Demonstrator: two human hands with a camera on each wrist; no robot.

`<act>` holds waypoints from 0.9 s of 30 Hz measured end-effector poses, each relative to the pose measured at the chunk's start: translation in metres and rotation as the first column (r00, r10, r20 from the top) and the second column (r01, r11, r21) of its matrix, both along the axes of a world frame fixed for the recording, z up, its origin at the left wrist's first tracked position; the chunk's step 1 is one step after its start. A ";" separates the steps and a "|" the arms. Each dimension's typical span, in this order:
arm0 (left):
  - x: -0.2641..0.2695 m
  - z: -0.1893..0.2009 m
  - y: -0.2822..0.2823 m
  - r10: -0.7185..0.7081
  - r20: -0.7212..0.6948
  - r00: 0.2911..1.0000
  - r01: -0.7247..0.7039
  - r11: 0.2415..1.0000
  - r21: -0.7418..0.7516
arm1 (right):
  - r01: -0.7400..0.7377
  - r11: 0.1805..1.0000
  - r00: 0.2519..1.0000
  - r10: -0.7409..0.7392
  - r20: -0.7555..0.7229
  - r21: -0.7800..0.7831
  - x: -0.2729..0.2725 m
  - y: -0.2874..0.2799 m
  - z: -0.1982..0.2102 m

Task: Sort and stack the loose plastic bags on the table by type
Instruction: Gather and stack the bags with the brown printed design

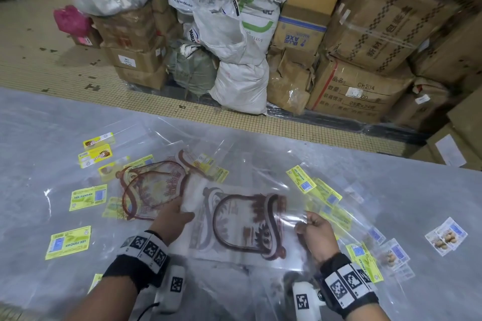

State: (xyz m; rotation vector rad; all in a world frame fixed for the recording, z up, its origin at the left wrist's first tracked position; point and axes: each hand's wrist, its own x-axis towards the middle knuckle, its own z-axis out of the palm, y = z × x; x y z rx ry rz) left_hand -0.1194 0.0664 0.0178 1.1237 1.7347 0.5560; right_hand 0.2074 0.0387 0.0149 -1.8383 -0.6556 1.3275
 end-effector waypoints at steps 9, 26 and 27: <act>-0.039 -0.002 0.023 0.020 -0.024 1.000 -0.019 0.999 0.051 | 0.042 0.999 0.999 -0.042 0.028 -0.008 0.004 -0.017 -0.004; -0.101 -0.001 0.113 -0.443 -0.720 0.534 0.384 0.886 -0.260 | 0.332 0.943 0.941 -0.331 0.078 -0.007 -0.019 -0.060 -0.002; -0.101 0.001 0.113 -0.444 -0.726 0.525 0.388 0.884 -0.261 | 0.375 0.927 0.924 -0.373 0.083 -0.014 -0.021 -0.064 -0.007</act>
